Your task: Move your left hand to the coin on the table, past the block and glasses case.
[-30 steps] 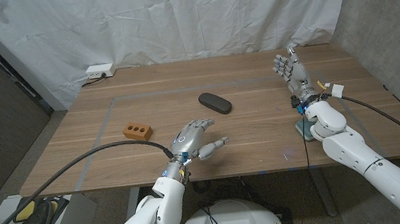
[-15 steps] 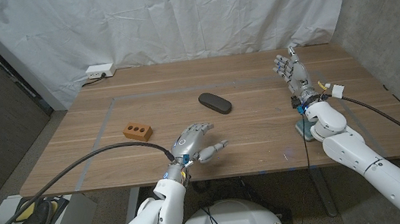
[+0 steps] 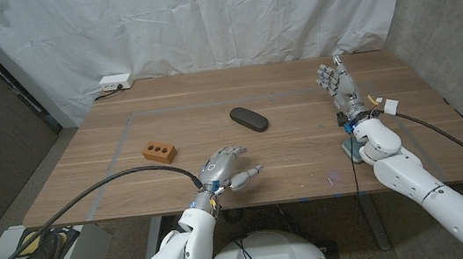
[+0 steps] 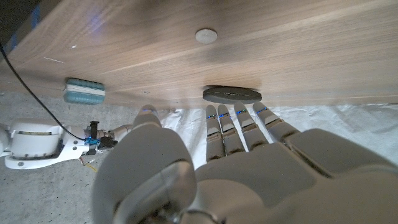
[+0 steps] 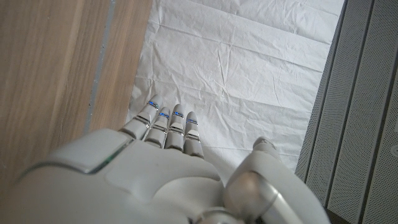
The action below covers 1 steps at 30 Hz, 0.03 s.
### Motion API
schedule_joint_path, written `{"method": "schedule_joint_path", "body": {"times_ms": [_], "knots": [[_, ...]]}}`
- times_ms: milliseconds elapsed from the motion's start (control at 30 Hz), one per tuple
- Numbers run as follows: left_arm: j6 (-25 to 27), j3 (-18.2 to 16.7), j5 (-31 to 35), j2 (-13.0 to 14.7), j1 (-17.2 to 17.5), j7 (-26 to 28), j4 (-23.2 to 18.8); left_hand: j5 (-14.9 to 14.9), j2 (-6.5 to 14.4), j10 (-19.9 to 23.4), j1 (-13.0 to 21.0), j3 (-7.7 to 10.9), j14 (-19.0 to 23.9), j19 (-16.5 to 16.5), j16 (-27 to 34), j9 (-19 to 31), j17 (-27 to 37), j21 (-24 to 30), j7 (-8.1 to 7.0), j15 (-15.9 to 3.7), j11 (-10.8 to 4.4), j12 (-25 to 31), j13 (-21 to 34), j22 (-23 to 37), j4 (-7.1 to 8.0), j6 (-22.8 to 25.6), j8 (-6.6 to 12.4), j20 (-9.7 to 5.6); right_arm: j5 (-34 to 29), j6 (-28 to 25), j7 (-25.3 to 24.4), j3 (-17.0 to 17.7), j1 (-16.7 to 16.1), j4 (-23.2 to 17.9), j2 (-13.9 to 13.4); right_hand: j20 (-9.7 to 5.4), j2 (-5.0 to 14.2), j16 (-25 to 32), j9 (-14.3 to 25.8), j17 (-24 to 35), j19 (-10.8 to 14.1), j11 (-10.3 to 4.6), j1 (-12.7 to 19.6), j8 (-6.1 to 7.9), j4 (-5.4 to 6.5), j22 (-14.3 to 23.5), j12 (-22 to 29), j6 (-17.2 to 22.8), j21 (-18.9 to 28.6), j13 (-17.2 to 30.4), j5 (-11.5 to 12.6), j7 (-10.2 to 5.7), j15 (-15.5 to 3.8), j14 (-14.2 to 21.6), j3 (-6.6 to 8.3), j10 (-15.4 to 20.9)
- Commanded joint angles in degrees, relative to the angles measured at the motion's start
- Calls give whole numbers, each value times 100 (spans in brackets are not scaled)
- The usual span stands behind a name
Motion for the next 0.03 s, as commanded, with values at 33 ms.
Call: {"method": "schedule_joint_path", "body": {"times_ms": [33], "knots": [[99, 41, -37, 74, -19, -41, -80, 32, -4, 71, 69, 22, 41, 41, -14, 19, 28, -17, -3, -241, -1, -10, 33, 14, -24, 66, -8, -278, -3, -2, -49, 20, -81, -60, -16, 27, 7, -10, 26, 25, 50, -2, 32, -7, 8, 13, -14, 32, -13, 10, 21, 9, 2, 48, -25, 46]]}}
